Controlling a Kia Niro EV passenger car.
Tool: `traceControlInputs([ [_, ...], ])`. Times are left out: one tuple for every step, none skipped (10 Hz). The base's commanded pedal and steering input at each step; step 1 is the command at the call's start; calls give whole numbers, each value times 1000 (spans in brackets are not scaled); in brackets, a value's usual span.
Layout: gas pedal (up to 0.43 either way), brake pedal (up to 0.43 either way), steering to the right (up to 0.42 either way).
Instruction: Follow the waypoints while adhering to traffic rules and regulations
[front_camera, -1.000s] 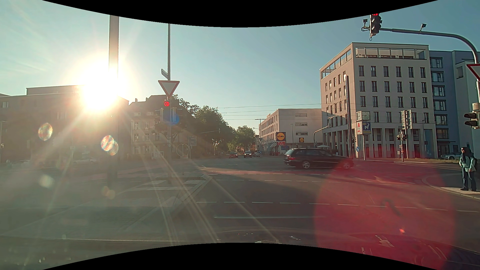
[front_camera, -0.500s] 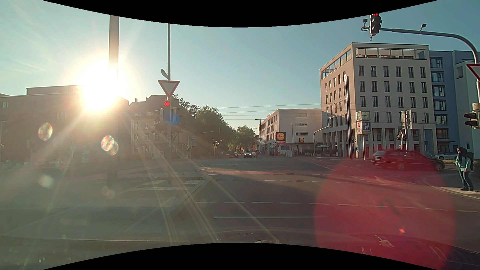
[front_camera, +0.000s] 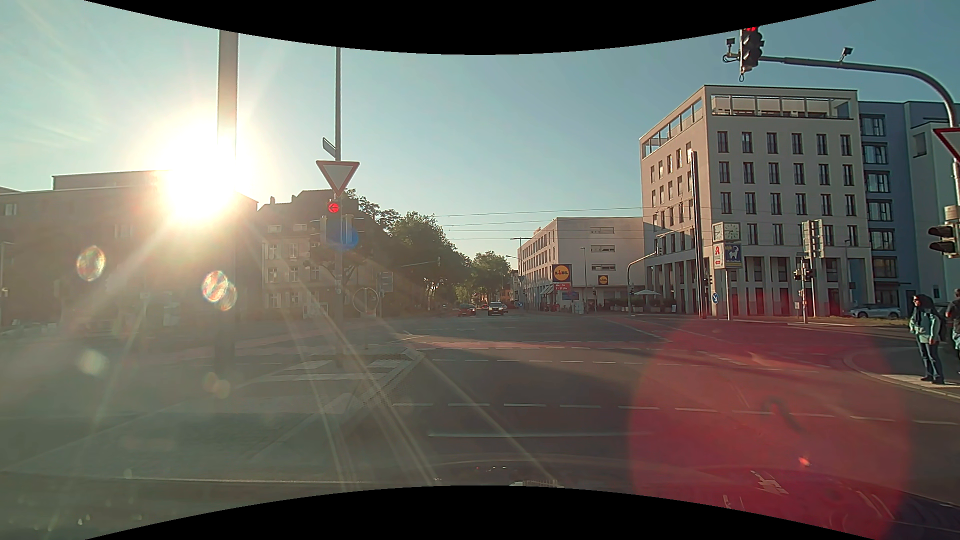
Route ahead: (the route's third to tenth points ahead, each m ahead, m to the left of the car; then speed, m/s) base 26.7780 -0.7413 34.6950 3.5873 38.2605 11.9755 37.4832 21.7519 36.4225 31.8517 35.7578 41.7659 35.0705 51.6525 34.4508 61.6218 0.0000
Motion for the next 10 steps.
traceControlInputs([
  [0,226,-1],
  [0,226,-1],
  [0,226,-1],
  [0,226,-1],
  [0,226,-1],
  [0,226,-1],
  [0,226,-1],
  [0,226,-1],
  [0,226,-1],
  [0,226,-1],
])
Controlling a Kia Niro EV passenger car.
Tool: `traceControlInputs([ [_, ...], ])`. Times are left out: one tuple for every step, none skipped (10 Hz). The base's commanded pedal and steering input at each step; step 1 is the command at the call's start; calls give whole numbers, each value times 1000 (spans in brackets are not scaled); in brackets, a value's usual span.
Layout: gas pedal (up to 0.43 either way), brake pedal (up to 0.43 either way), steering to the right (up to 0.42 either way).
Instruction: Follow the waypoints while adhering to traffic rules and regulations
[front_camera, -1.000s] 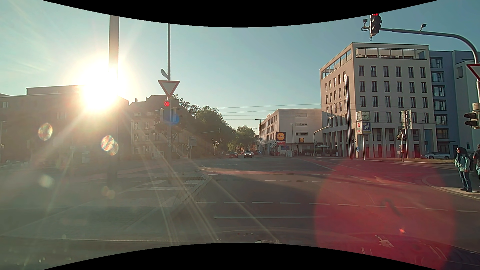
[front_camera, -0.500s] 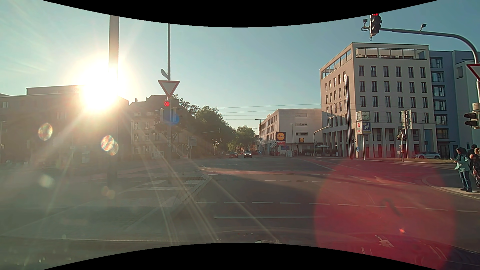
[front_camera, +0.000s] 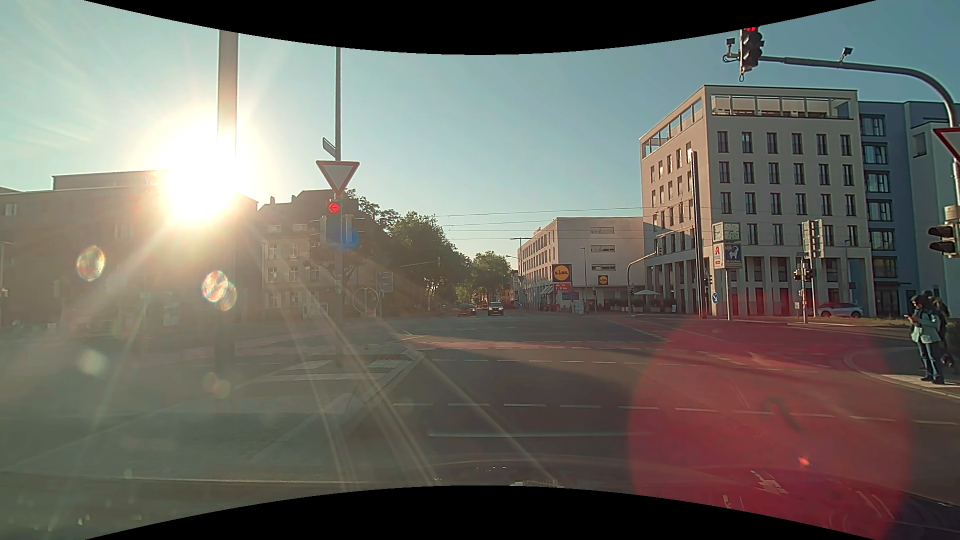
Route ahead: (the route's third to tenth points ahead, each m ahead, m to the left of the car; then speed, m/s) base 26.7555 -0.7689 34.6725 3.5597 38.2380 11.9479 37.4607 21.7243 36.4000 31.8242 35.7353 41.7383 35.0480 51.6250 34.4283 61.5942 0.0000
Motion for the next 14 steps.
traceControlInputs([
  [0,226,-1],
  [0,226,-1],
  [0,226,-1],
  [0,226,-1],
  [0,226,-1],
  [0,226,-1],
  [0,226,-1],
  [0,226,-1],
  [0,226,-1],
  [0,226,-1],
  [0,226,-1],
  [0,226,-1],
  [0,226,-1],
  [0,226,-1],
])
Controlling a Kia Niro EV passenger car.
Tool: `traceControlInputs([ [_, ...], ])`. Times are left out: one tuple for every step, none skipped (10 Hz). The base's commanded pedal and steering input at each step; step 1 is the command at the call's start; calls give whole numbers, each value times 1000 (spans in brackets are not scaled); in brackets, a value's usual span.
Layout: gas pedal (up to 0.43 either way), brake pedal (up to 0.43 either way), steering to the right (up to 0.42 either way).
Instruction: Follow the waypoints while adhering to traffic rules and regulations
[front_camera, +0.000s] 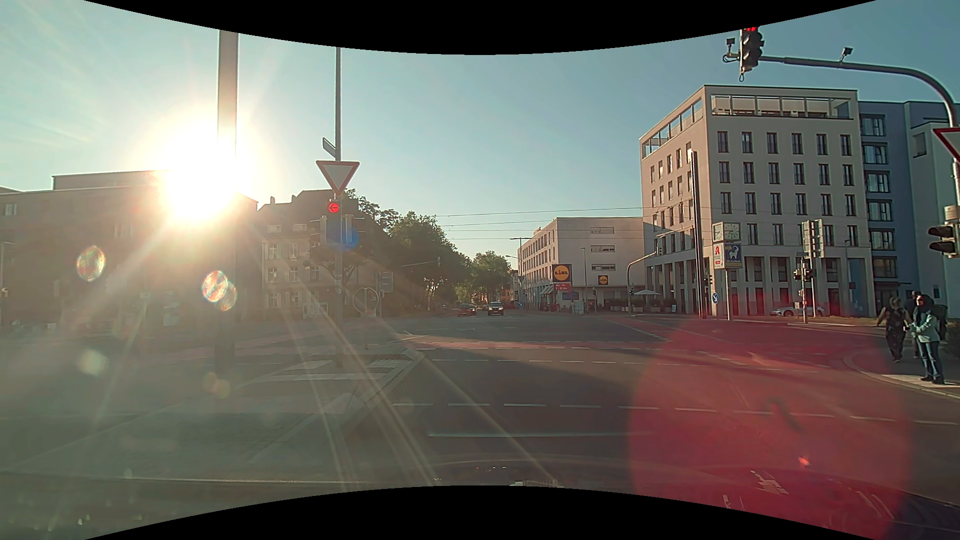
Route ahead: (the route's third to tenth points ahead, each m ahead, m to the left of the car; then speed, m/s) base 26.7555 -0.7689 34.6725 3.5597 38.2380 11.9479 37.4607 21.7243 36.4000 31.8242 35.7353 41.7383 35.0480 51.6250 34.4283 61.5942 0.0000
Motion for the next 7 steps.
traceControlInputs([
  [0,226,-1],
  [0,226,-1],
  [0,226,-1],
  [0,226,-1],
  [0,226,-1],
  [0,226,-2],
  [0,226,-2],
])
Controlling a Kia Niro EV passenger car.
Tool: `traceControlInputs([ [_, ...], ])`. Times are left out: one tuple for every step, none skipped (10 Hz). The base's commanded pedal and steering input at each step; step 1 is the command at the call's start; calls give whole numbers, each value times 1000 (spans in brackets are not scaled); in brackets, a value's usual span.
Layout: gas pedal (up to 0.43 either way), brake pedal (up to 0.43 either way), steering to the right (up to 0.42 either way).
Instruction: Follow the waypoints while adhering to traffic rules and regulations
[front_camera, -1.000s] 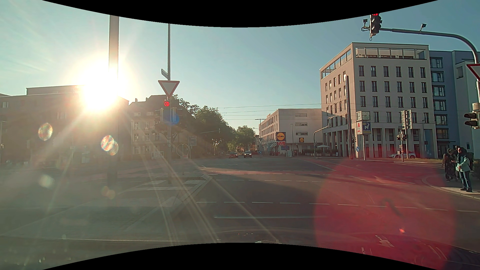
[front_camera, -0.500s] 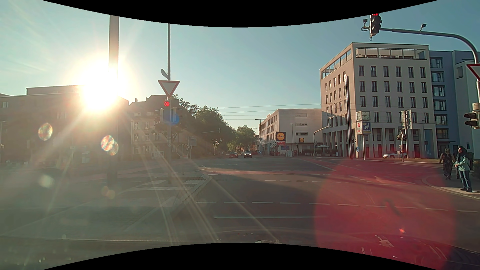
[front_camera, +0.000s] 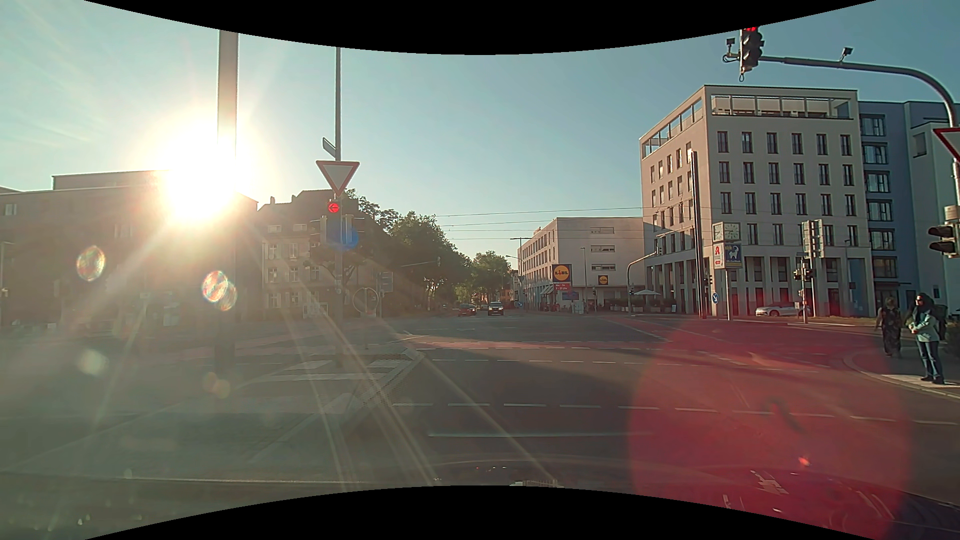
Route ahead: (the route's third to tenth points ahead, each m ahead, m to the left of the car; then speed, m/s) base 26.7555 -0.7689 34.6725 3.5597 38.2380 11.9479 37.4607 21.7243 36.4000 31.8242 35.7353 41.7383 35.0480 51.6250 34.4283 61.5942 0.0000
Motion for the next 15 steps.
traceControlInputs([
  [0,226,-1],
  [0,226,-1],
  [0,226,-2],
  [0,226,-2],
  [0,226,-1],
  [0,226,-2],
  [0,226,-2],
  [0,226,-2],
  [0,226,-1],
  [0,226,-2],
  [0,226,-1],
  [0,226,-2],
  [0,226,-2],
  [0,226,-2],
  [0,226,-2],
])
